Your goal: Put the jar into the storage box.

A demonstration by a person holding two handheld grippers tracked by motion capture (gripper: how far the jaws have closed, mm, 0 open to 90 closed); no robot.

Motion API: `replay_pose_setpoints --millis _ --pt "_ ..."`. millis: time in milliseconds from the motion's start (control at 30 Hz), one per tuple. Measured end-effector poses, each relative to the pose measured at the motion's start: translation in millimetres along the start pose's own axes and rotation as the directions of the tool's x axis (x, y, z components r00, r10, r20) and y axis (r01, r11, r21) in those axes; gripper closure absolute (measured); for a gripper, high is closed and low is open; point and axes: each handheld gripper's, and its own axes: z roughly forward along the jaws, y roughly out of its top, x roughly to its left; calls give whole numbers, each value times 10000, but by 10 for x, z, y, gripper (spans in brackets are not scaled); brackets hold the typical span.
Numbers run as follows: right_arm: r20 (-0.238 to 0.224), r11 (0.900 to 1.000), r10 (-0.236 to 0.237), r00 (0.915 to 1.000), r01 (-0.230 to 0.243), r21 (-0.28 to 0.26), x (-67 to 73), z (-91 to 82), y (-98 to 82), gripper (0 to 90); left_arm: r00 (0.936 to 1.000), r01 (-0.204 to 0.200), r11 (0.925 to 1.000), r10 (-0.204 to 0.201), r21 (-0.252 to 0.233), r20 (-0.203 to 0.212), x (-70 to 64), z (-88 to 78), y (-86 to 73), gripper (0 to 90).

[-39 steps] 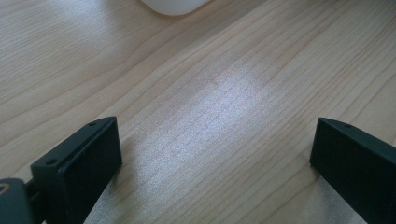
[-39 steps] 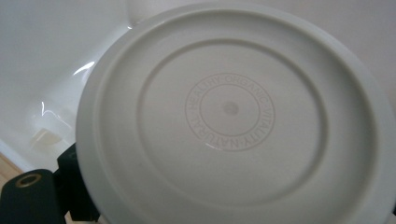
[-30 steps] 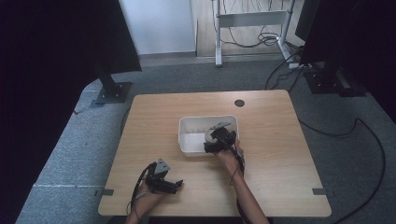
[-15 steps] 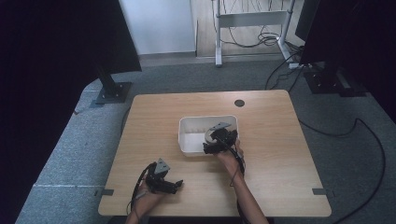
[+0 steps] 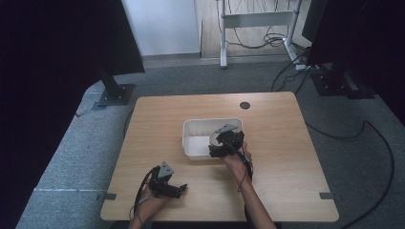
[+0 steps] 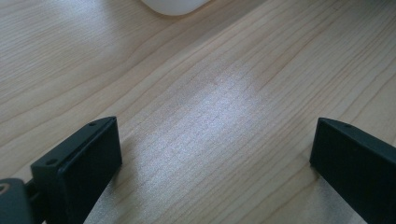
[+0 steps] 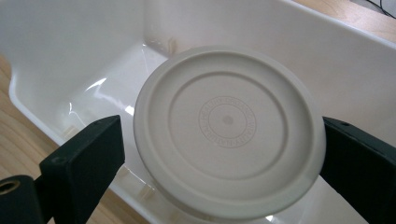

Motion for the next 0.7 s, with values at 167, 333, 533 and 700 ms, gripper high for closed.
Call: replay_pose_setpoints --millis 167,333,533,700 --pt "-26 9998 -89 10000 89 -156 2 -72 -11 36 10000 -5 10000 5 1 -4 0 0 0 17" --pt "-26 9995 -195 9998 194 -268 2 -140 -4 36 10000 -3 10000 3 -11 3 1 1 0 17" --pt "-37 9991 -275 9996 274 -328 -1 -215 -21 36 10000 -6 10000 6 0 5 1 0 0 18" --pt "-150 9985 -369 9992 363 -404 6 -276 -41 35 10000 4 10000 -4 -6 2 0 0 0 18"
